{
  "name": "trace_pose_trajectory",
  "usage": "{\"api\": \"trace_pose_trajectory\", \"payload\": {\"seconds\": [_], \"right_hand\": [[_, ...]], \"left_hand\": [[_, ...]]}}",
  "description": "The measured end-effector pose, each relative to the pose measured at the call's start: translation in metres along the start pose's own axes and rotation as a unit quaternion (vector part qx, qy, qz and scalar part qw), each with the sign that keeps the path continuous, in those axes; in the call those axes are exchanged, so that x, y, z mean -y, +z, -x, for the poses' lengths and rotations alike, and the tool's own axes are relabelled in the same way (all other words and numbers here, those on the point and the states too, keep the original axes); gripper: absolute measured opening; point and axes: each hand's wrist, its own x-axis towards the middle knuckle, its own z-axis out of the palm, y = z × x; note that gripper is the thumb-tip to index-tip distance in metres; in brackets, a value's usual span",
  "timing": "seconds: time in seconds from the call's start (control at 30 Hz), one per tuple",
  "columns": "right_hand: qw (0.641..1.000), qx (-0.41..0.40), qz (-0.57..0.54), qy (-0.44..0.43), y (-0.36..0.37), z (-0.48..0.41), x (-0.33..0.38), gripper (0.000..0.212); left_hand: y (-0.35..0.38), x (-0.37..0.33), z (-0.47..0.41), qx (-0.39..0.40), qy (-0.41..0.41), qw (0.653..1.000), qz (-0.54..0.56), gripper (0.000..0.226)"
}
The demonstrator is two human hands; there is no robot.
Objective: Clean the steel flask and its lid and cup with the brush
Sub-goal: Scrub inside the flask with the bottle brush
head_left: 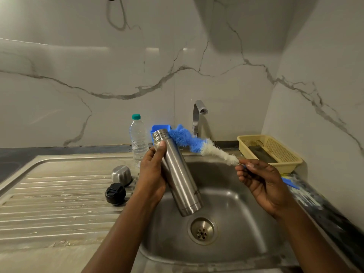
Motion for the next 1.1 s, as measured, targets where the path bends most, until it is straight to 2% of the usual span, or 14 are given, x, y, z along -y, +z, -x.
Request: {"api": "trace_pose_trajectory", "payload": {"seconds": [0.03,0.17,0.3,0.5,0.67,0.73,0.87,1.1], "right_hand": [[1.000,-0.001,0.002,0.000,-0.002,0.001,0.002,0.047],[1.000,-0.002,-0.012,0.005,0.000,0.001,0.000,0.045],[1.000,-0.015,-0.021,0.013,0.012,0.000,-0.005,0.020],[0.999,-0.032,-0.016,0.005,0.004,0.003,0.003,0.022],[0.999,-0.020,-0.013,0.022,0.018,0.003,-0.009,0.023],[1.000,-0.010,-0.007,0.023,0.021,0.003,-0.010,0.022],[1.000,-0.010,-0.012,0.013,0.018,0.002,-0.006,0.029],[0.999,-0.026,-0.022,0.027,0.012,0.005,0.000,0.021]], "left_hand": [[-0.001,-0.001,0.000,-0.003,-0.001,1.000,-0.006,0.032],[0.000,0.000,0.002,0.002,-0.005,0.999,-0.043,0.035],[-0.002,0.003,0.001,0.014,-0.006,0.998,-0.069,0.043],[-0.004,-0.003,0.000,-0.002,0.002,0.998,-0.070,0.039],[0.000,-0.001,0.004,0.010,-0.025,0.999,-0.042,0.026],[0.001,-0.001,0.004,0.009,-0.029,0.999,-0.037,0.028],[0.002,0.001,0.004,0.030,-0.014,0.997,-0.075,0.054],[-0.005,-0.004,0.000,-0.005,-0.029,1.000,-0.009,0.043]]}}
